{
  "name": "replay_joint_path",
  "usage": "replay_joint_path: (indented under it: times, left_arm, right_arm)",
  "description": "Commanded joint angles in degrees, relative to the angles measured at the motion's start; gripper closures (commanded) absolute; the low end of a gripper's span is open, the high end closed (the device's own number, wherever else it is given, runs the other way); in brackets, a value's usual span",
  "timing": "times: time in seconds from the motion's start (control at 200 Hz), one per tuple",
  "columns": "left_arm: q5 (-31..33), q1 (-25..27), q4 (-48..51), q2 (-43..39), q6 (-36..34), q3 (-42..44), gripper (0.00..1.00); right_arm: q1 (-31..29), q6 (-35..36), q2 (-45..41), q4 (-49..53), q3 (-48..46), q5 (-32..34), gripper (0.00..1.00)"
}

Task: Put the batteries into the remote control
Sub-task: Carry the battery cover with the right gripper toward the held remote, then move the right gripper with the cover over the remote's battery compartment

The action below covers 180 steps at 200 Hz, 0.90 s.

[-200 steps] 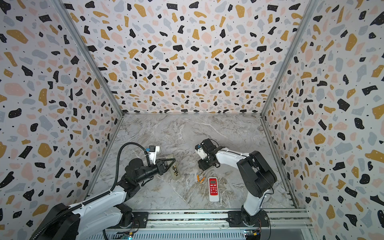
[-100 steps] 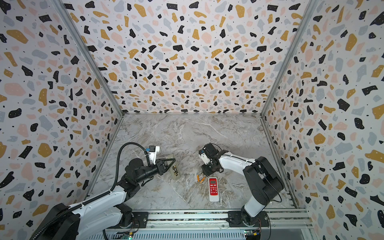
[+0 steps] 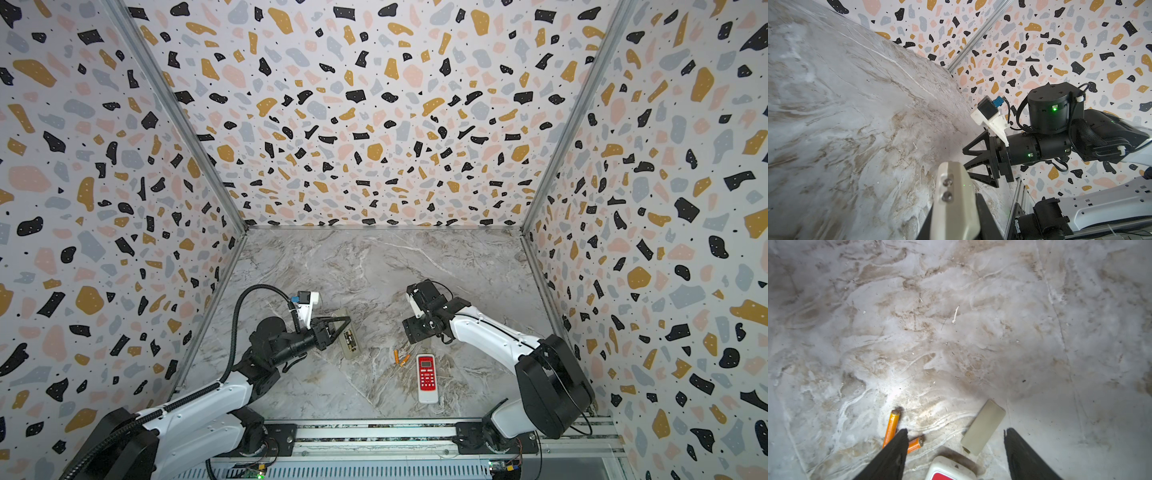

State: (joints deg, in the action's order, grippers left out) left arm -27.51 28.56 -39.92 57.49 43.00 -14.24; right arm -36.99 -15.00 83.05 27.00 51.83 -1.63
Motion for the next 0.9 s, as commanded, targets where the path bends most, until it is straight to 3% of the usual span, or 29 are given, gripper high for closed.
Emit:
replay_joint_path:
  times: [0.0,0.155,0.43,0.716,0.896]
  left_arm:
    - [-0.1,-0.3,-3.3,-1.4,-0.8,0.6,1.00]
    - [0.0,-0.3,-3.2,-1.9,-0.7,0.6,1.00]
    - [0.1,-0.3,-2.8,-1.7,-1.1,0.3,1.00]
    - [0.2,-0.3,-2.1,-1.4,-1.8,-0.1,1.00]
    - [0.2,-0.3,-2.0,-1.3,-1.8,0.0,1.00]
  right_arm:
    - [-1.0,-3.3,0.9,3.4,-0.3,2.4,0.14]
    - [-1.6,-4.1,2.7,3.1,-1.0,3.6,0.14]
    - [-1.6,-4.3,5.5,2.8,-1.5,6.5,0.23]
    - [-1.3,-4.9,6.9,1.8,-3.1,5.0,0.28]
    - [-0.8,-4.5,8.0,1.0,-3.5,3.8,0.43]
